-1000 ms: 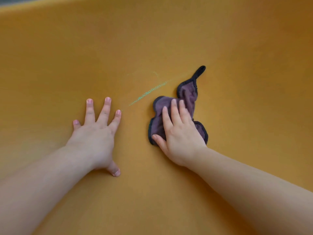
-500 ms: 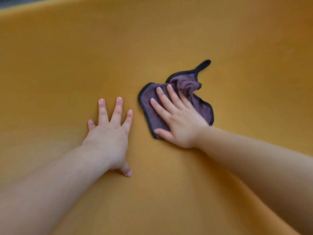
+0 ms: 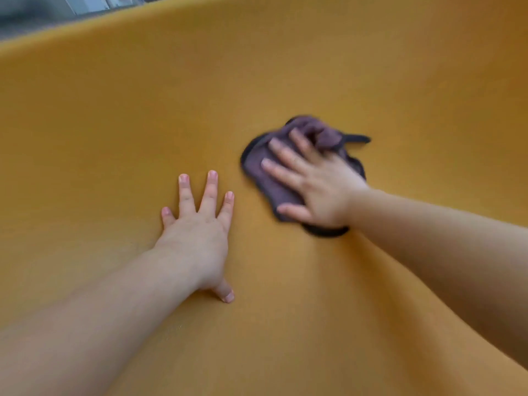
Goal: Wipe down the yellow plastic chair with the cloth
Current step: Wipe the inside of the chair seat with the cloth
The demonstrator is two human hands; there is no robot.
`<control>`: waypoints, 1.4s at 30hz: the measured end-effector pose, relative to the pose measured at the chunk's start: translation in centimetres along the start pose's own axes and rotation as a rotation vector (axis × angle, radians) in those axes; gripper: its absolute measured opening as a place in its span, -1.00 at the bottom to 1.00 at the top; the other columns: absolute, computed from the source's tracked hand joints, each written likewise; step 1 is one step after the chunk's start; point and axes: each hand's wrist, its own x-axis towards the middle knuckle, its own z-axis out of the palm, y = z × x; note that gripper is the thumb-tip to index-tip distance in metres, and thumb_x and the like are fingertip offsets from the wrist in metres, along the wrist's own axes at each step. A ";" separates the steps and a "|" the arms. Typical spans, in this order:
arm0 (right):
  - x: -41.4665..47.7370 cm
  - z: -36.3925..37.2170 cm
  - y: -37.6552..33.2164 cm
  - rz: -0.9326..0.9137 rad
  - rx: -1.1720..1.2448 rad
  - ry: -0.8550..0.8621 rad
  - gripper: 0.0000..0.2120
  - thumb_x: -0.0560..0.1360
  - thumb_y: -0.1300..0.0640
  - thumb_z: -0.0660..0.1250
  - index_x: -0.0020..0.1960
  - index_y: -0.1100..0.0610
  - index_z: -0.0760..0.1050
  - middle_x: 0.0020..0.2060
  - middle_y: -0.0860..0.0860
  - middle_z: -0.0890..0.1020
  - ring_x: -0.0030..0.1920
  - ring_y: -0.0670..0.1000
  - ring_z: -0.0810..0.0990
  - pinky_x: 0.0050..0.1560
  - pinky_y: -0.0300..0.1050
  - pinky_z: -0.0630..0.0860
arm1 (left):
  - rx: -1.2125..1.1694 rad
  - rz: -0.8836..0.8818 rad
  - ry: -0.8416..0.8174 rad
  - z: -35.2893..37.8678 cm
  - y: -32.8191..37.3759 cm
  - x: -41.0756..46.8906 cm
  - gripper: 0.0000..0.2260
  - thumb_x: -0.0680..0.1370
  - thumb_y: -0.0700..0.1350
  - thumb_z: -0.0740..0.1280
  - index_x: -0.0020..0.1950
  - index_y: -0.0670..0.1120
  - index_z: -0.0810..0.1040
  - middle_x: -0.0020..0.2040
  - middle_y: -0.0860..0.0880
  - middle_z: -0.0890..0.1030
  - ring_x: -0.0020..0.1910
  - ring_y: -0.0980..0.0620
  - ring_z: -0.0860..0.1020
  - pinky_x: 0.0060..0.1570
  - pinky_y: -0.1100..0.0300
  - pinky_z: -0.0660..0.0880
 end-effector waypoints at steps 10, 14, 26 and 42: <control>1.3 0.6 -9.4 0.637 0.240 -0.007 -0.17 0.54 -0.42 0.00 0.67 -0.06 -0.14 0.64 0.14 -0.22 0.60 0.36 -0.26 0.55 0.36 -0.16 | -0.012 0.017 0.005 0.3 -0.1 0.2 0.46 0.13 0.37 0.59 0.54 -0.03 -0.48 0.38 -0.15 -0.70 0.41 -0.46 -0.52 0.52 -0.31 0.02; -2.0 0.3 -6.3 0.221 0.141 -0.061 -0.21 0.50 -0.48 0.02 0.64 -0.20 0.00 0.66 0.03 -0.08 0.63 0.30 -0.15 0.51 0.37 0.03 | -0.010 0.026 0.004 0.3 -0.2 0.2 0.45 0.15 0.37 0.58 0.54 -0.03 -0.48 0.38 -0.15 -0.70 0.41 -0.47 -0.52 0.52 -0.32 0.02; -2.3 -0.5 -5.2 0.646 0.199 -0.206 0.00 0.36 -0.67 -0.10 0.64 -0.20 -0.25 0.62 0.04 -0.34 0.59 0.32 -0.34 0.53 0.40 -0.24 | -0.019 0.011 0.022 0.4 0.0 0.1 0.45 0.15 0.36 0.59 0.54 -0.02 -0.49 0.38 -0.14 -0.70 0.41 -0.46 -0.53 0.52 -0.33 0.00; -5.7 -1.9 -1.7 1.023 0.148 -0.269 0.10 0.33 -0.70 -0.23 0.67 -0.05 -0.19 0.62 0.24 -0.22 0.58 0.35 -0.34 0.48 0.50 -0.25 | 0.332 -0.113 0.314 -2.0 -13.2 -8.9 0.04 0.38 0.56 0.16 0.56 0.17 -0.42 0.62 -0.09 -0.35 0.60 -0.26 -0.23 0.51 -0.35 -0.10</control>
